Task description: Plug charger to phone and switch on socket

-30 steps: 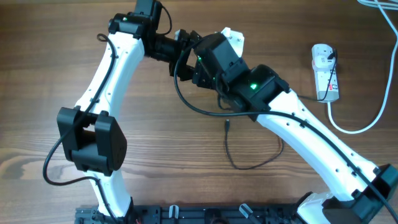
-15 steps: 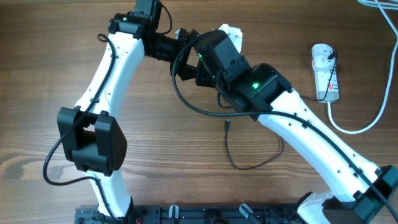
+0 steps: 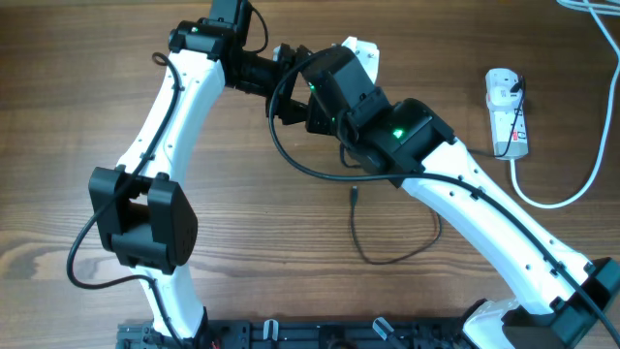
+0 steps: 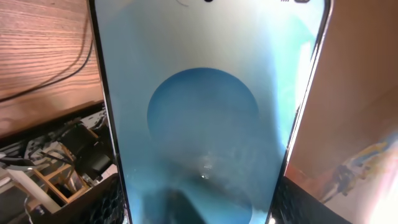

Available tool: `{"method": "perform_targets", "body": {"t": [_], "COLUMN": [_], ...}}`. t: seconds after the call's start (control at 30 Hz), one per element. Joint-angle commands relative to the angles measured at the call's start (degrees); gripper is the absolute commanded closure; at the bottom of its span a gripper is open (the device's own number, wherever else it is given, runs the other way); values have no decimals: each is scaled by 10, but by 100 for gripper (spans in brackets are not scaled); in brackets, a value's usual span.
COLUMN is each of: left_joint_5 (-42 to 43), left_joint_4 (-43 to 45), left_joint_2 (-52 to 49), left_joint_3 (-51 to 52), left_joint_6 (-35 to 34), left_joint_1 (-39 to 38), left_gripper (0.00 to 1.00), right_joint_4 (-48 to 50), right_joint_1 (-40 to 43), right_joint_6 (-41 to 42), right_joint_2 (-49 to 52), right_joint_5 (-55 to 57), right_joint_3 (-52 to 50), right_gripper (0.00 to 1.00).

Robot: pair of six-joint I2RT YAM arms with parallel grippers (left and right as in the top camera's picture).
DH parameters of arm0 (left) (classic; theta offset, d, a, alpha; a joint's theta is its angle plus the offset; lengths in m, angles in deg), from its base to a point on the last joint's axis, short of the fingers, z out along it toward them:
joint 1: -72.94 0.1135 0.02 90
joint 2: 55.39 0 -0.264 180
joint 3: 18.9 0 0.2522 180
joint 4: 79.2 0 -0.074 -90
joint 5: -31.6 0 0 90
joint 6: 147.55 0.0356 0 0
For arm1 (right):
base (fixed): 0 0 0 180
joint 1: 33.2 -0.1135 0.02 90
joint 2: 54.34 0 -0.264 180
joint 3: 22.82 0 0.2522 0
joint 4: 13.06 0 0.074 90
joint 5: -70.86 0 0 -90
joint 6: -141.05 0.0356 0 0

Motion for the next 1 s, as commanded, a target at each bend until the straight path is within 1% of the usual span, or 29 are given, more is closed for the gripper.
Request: {"method": "perform_targets", "body": {"t": [0.0, 0.3, 0.47, 0.57, 0.63, 0.87, 0.9, 0.93, 0.97], "left_joint_5": [33, 24, 25, 25, 25, 25, 25, 25, 25], "left_joint_4": [2, 5, 4, 4, 4, 4, 4, 4, 4], "left_joint_2": [19, 19, 19, 19, 19, 19, 19, 19, 19], "left_joint_3": [-13, -13, -13, -13, -13, -13, -13, -13, -13], "left_joint_6": [-3, -3, -10, -12, -12, -12, -12, -12, -12], "left_joint_1": [1, 1, 1, 1, 1, 1, 1, 1, 1], "left_gripper": [32, 32, 32, 31, 29, 29, 24, 11, 3], "right_joint_4": [1, 1, 0, 0, 0, -5, -5, -5, -5], "right_joint_1": [2, 2, 2, 2, 2, 2, 2, 2, 2], "right_joint_6": [2, 2, 2, 2, 2, 5, 18, 38, 59], "right_joint_2": [-2, -2, -2, -2, -2, -2, -2, -2, -2], "right_joint_5": [18, 33, 33, 32, 31, 31, 31, 31, 32], "right_joint_3": [13, 13, 13, 13, 13, 13, 13, 13, 13], "right_gripper": [73, 79, 85, 86, 87, 94, 96, 95, 95]}}
